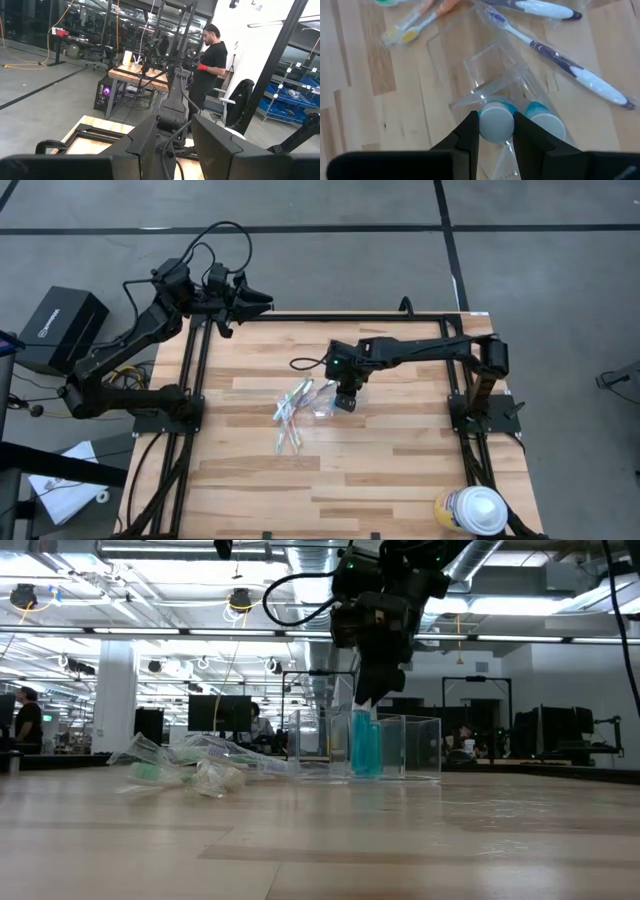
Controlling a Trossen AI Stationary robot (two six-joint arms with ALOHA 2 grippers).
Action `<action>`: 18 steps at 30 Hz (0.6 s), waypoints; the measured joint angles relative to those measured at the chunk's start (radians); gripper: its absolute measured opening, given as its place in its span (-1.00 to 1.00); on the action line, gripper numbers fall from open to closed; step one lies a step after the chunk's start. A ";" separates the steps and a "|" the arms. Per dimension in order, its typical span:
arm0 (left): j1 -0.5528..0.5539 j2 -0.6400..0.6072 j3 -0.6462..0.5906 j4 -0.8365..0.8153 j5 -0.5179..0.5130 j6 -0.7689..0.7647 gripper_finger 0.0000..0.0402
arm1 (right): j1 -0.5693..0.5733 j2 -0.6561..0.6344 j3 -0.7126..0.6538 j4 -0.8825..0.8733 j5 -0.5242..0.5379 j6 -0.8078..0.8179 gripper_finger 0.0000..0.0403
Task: Pick & Place toothbrushing station
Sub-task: Put the blue mouthwash bottle into the transparent organizer
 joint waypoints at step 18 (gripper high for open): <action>0.000 0.000 0.000 0.000 0.000 0.023 -0.42 | 0.009 0.000 0.000 0.019 0.020 0.048 -0.60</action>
